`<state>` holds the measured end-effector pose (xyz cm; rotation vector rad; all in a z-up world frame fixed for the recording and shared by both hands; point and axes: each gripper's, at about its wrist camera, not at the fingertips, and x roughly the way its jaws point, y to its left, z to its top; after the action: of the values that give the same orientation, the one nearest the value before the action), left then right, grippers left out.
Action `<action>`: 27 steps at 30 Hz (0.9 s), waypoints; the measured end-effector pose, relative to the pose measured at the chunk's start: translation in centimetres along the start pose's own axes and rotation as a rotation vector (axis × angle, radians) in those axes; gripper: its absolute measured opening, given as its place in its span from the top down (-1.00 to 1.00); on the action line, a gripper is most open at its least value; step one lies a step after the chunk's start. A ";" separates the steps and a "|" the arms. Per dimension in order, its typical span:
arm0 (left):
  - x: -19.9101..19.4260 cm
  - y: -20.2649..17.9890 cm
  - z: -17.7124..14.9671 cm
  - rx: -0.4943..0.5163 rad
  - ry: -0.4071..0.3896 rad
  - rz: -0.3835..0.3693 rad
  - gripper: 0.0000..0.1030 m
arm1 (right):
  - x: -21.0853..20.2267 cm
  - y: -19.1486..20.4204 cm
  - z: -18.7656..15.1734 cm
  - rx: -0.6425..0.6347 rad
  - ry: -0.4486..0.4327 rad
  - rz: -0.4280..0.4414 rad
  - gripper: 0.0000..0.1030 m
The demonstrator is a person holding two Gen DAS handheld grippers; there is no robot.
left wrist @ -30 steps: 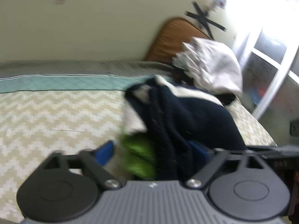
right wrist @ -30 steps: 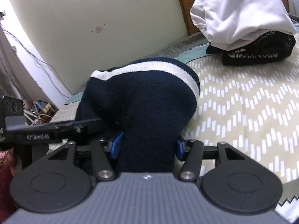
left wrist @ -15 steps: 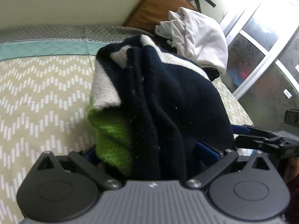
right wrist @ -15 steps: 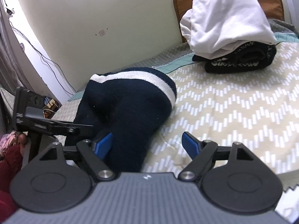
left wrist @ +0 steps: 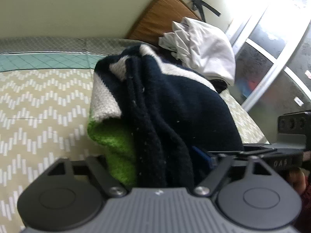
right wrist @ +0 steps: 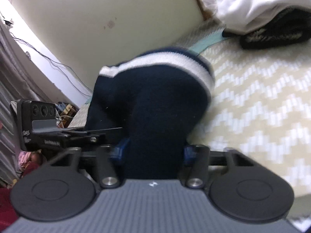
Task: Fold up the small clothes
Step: 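Lift the folded sweater bundle with both grippers and carry it toward the bed corner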
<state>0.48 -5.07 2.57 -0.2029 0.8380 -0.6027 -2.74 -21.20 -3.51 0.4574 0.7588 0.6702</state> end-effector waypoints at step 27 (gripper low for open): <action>-30.3 17.4 11.1 -0.116 -0.572 0.425 -0.04 | 18.6 33.5 17.4 -0.563 -0.103 0.318 0.18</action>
<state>0.45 25.91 22.24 -0.2767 0.3402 -0.0796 7.49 12.90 18.96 0.0914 0.3733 1.1073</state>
